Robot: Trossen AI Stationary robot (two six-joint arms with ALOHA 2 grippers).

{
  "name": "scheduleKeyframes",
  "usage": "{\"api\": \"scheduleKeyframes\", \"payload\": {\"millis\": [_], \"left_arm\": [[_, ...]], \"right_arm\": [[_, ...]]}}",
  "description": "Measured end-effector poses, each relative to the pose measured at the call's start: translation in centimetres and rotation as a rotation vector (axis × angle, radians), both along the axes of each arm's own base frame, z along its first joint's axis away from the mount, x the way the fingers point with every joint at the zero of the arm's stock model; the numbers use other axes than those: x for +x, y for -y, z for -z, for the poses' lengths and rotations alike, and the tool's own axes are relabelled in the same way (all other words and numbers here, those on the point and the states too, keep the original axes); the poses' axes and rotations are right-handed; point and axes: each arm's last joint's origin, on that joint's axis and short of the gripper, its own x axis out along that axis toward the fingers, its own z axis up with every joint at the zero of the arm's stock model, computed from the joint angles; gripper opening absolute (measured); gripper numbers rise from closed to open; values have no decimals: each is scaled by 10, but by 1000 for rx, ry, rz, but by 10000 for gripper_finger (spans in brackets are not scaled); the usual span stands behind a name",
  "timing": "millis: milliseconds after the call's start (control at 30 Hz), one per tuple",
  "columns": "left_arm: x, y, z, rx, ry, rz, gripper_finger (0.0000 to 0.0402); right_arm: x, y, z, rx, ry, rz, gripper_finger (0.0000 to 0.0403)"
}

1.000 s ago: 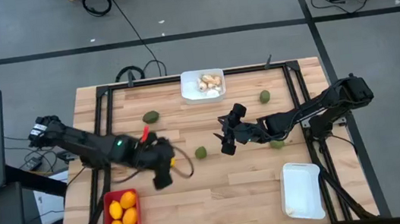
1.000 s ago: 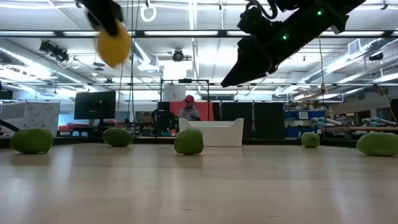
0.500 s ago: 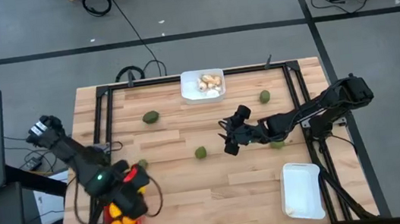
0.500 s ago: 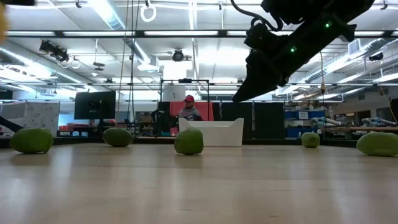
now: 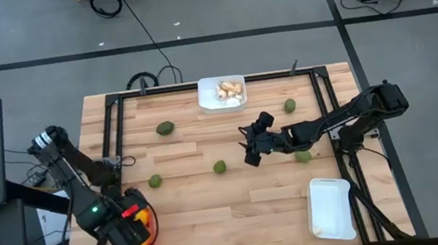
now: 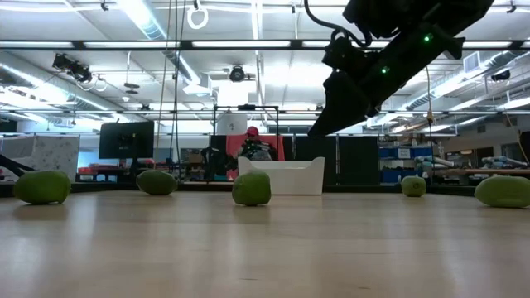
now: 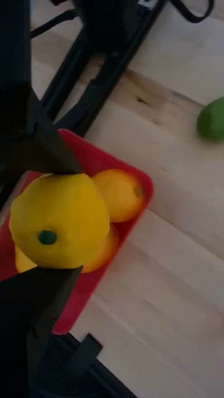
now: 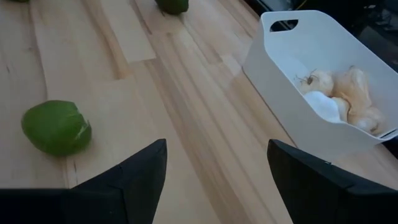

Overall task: Sort produce into baskets
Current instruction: Put the lemon into the red bin, then put the lime into the bottom white bin

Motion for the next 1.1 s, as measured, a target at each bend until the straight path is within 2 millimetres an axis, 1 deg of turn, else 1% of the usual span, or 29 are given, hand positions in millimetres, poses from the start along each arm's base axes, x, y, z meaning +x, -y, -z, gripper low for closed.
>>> {"api": "scheduleKeyframes", "payload": {"millis": [167,300,367,433,533,600,700,833,967,1100], "left_arm": [[-5,4,0,-8,1,-12,272],[-6,4,0,3,14,-11,285],[-6,2,0,39,27,3,286],[-7,-3,0,133,63,19,286],[-4,-17,-3,316,168,-18,286],[2,-24,-2,340,236,-52,286],[11,-38,6,416,264,-70,286],[22,-60,26,513,170,-80,286],[31,-88,45,589,87,-132,286],[42,-120,63,562,70,-97,286]], "right_arm": [[0,0,0,-3,0,-2,286],[0,1,0,-3,0,-1,286],[0,0,0,-2,1,-1,286],[1,0,-1,-2,8,-1,286],[2,0,-2,0,30,-2,286],[3,0,-4,0,47,-3,286],[4,0,-5,-2,66,-6,286],[6,1,-7,-6,89,-21,286],[7,2,-8,0,103,-25,286],[8,4,-9,-1,101,-35,286]]}}
